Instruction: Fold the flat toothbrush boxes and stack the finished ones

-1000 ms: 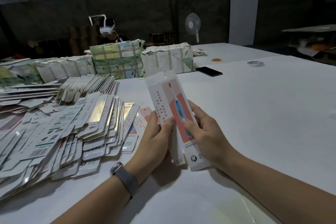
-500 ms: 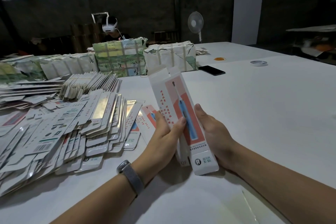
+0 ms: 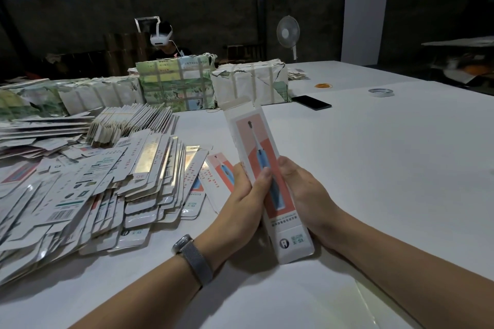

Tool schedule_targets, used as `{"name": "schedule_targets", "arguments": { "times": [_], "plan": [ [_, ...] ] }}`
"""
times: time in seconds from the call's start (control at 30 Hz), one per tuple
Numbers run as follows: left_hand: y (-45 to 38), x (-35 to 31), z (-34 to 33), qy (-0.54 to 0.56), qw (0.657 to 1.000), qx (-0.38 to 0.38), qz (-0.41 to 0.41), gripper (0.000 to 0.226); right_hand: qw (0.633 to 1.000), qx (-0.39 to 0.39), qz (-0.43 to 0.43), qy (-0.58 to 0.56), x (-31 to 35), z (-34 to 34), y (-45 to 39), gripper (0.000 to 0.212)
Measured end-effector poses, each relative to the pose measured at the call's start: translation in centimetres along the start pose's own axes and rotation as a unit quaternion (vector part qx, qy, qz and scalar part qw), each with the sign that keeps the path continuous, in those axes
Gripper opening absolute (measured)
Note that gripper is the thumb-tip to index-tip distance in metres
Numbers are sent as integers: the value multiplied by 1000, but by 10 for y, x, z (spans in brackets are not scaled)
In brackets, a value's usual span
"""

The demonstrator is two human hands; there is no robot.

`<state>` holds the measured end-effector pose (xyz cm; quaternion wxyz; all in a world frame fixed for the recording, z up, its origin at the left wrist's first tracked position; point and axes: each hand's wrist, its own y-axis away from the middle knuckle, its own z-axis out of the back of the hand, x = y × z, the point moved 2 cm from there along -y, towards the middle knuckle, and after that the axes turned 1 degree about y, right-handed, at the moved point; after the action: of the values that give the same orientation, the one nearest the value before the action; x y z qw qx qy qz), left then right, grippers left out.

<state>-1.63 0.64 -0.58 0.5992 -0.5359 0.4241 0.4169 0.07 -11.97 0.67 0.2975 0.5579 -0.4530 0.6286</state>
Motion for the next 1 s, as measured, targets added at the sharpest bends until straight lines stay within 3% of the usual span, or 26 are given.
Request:
{"name": "schedule_targets", "arguments": {
  "times": [0.2, 0.4, 0.63, 0.83, 1.0],
  "plan": [
    [1, 0, 1, -12, 1000, 7, 12, 62, 1000, -27, 5, 4, -2, 6, -2, 43],
    [0, 0, 6, -7, 1000, -10, -12, 39, 996, -74, 35, 38, -3, 9, -5, 36],
    [2, -5, 7, -69, 996, -18, -53, 38, 992, -72, 82, 62, 4, 14, -3, 29],
    [5, -17, 6, -136, 979, -48, -146, 20, 940, -85, 245, 220, 32, 22, -1, 65],
    [4, -31, 15, -35, 985, -34, -166, 32, 945, -13, 252, 207, 38, 21, 5, 69]
  ]
}}
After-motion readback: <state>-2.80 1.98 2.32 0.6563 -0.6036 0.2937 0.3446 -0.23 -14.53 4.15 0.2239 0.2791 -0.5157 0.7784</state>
